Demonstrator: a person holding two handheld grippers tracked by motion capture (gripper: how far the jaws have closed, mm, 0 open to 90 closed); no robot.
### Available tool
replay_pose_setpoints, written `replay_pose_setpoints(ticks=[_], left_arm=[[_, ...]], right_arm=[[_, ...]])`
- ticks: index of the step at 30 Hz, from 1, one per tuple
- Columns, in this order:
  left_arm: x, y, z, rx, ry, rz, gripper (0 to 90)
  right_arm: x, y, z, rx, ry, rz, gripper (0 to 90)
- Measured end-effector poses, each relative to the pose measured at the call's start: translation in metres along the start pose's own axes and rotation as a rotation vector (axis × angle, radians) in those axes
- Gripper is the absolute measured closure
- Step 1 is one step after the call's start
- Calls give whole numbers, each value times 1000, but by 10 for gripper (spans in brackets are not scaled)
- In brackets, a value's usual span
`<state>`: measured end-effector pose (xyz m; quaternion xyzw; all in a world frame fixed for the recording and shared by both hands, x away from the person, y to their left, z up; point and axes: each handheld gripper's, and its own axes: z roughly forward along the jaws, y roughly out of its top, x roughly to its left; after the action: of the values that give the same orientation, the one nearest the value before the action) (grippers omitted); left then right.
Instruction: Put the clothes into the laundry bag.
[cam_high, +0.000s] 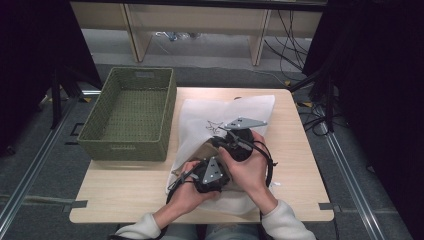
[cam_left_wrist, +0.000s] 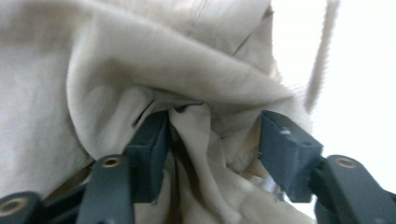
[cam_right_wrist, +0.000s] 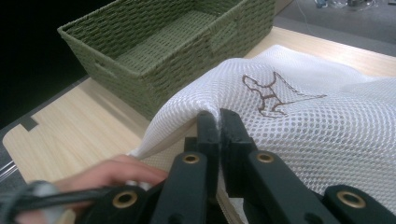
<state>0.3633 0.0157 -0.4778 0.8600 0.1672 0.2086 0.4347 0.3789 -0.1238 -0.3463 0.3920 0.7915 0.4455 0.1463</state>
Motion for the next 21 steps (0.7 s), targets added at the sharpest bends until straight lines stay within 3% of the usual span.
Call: replay_pose_setpoints(ticks=[1,2,3,4,6,7,8,9,14,17,21], left_arm=[[-3,0,-5,-33,5,-40,393],[-4,1,-11,-37,10,-33,375],[-3,2,-19,-9,8,0,363],[-5,1,-24,-30,12,-19,359],[-7,0,-36,-34,20,-7,347],[-8,-1,-42,-22,19,-3,341],[-9,-3,-45,-8,15,4,338],[-10,-5,-47,7,12,12,334],[-17,-17,-44,63,-11,32,338],[-18,-25,-33,121,-4,44,356],[-17,-31,-21,175,-1,67,464]], right_arm=[[0,0,-1,1,-5,-4,883],[0,0,-1,0,1,2,883],[-1,0,-1,0,-2,5,883],[-1,0,0,-9,-2,-5,883],[-2,0,0,-3,-2,-6,882],[1,0,-1,5,-1,37,882],[-1,0,0,5,-5,-4,882],[-1,0,0,9,-6,2,882],[-1,0,1,9,-8,-6,882],[-1,0,0,12,-5,1,881],[1,0,1,23,-9,13,881]])
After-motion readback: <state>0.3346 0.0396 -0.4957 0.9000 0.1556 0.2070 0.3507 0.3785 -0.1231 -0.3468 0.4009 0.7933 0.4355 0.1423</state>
